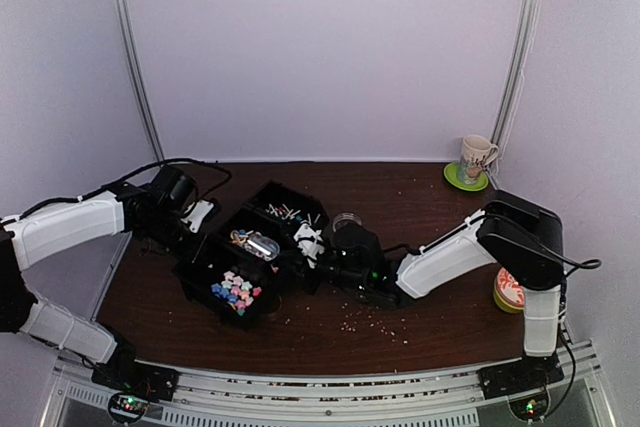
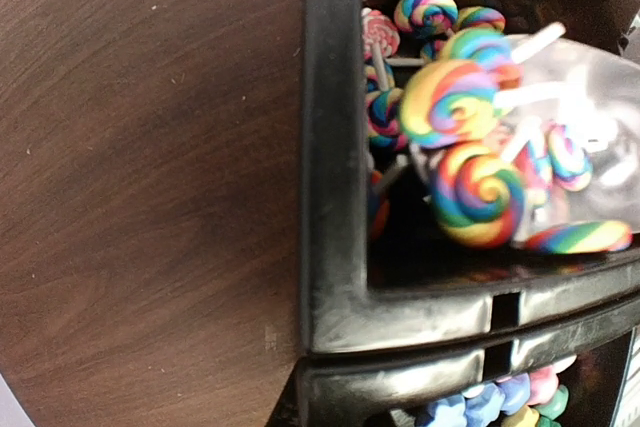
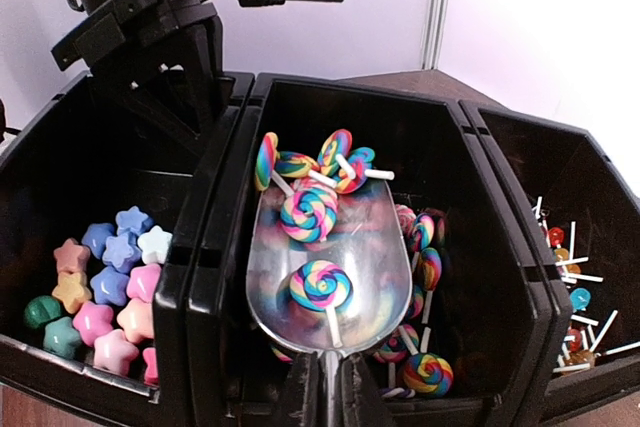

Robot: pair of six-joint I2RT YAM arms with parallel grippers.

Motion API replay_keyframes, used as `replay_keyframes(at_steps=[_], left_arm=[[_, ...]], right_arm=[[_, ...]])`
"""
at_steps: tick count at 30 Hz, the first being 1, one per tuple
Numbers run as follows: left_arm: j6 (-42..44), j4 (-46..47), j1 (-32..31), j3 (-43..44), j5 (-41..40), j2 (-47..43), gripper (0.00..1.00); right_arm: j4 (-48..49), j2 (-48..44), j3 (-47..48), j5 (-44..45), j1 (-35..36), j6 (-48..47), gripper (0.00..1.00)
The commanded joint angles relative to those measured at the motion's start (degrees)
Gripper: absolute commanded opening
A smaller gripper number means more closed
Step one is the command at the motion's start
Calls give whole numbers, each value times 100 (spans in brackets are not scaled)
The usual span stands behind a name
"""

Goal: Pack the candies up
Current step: Scoop the fake candies from the storage box.

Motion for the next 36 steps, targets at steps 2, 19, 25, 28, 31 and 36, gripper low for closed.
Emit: replay_keyframes(at_steps=[2,19,25,28,31,36], left_arm=[[-154,972,86,480,241,1,0],[-189,972,154,466,195,-47,0],[-207,968,191,476,225,-85,0],[-207,968,200,472,226,-100,0],[-207,967,192,455,226,-109,0],[-207,972,197,468,232,-100,0]], right_arm=[[529,-482,-105,-114,-97,26,0],[376,-1292,-713,129,-249,-285,0],[687,-1399,-939,-41,-279,-235,0],[727,-1300,-790,-31,-283,-242,0],[648,-1243,-596,-91,-264,-249,0],[434,-1272,-459,272,-189,-514,0]])
